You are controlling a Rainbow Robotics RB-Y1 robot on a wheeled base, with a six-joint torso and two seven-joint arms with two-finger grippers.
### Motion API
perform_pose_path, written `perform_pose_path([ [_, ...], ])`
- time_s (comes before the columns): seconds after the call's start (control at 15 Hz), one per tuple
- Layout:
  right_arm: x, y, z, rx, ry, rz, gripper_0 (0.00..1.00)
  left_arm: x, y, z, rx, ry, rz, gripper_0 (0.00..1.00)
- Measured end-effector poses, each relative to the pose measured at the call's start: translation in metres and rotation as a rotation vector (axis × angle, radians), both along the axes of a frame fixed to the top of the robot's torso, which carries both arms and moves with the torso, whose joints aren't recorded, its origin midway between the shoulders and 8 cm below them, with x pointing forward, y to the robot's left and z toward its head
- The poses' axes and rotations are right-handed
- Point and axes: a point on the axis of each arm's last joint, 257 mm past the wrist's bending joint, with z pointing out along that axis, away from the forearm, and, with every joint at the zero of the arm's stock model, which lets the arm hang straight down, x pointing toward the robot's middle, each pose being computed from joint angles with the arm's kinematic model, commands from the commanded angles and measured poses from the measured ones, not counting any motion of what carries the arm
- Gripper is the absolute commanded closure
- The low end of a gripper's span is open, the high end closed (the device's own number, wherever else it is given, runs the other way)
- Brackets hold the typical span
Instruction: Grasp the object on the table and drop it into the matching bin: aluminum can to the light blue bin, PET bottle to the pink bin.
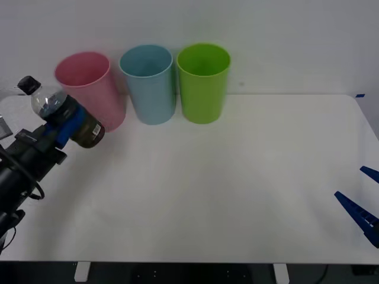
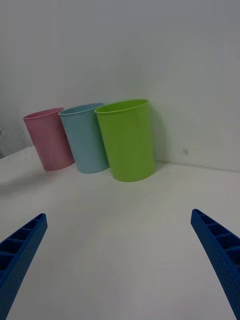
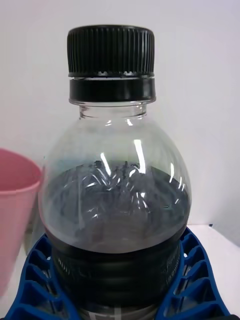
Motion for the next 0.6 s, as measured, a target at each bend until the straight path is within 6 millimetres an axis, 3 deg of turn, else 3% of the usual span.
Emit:
perform_pose_path([
  [0.33, 0.0, 0.0, 0.0, 0.0, 0.0, 0.0, 0.0, 0.031, 0.037, 0.052, 0.0, -0.035, 0.081, 1.0],
  [0.6, 0.0, 0.0, 0.0, 0.0, 0.0, 0.0, 0.0, 0.06, 0.071, 0.082, 0.037, -0.075, 0.161, 0.99],
])
